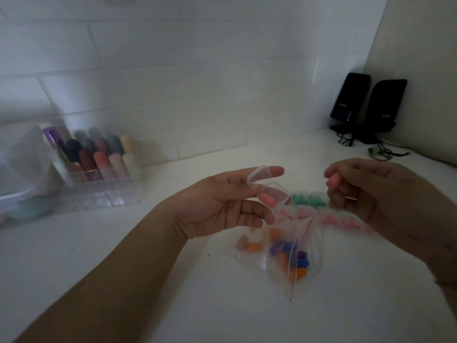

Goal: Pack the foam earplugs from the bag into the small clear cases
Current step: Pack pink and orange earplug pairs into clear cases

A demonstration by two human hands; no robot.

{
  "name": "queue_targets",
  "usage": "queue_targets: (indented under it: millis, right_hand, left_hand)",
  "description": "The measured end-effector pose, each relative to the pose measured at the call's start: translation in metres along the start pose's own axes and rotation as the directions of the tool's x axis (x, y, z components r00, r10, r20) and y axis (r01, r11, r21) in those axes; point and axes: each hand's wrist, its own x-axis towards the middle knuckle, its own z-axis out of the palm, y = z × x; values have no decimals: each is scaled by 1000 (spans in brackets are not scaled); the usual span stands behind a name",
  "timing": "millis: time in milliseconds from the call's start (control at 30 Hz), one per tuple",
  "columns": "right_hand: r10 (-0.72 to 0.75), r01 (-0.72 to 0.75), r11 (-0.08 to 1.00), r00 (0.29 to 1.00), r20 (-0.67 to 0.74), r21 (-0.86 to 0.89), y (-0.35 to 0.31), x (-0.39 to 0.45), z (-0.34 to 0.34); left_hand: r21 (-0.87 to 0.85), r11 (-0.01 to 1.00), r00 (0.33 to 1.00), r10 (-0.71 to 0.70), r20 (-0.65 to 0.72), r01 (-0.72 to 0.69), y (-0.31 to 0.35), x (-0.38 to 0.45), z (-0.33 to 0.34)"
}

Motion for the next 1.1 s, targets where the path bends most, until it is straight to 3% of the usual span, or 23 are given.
queue_targets:
  millis: [333,500,533,600,700,933,1000,1100]
  right_hand:
    - [-151,149,988,987,-49,-34,5,-6,30]
    - [-63,66,985,998,-26,160,2,-8,32]
    - [-41,48,991,997,-60,128,2,-9,34]
    - [-106,81,985,980,-170,-151,5,-10,40]
    - [-408,240,767,899,-163,-595,10,-13,52]
    - [-535,272,506,843,-51,-819,22,-9,43]
    - [-532,279,498,846,-35,-821,20,-10,43]
    - [-524,292,569,849,-65,-769,18,-12,48]
  left_hand:
    - [31,999,999,-27,-44,29,1,-1,8]
    - [0,1000,1000,-17,-2,17,1,-1,8]
    - [-6,1000,1000,-15,3,15,1,-1,8]
    - [-14,1000,1000,-18,15,18,0,-1,9]
    - [-19,999,998,-27,48,28,-1,-1,9]
    - [-1,999,999,-36,6,37,0,-1,10]
    - [-8,999,999,-37,8,37,-1,-1,10]
    - [3,999,999,-45,-5,45,0,0,10]
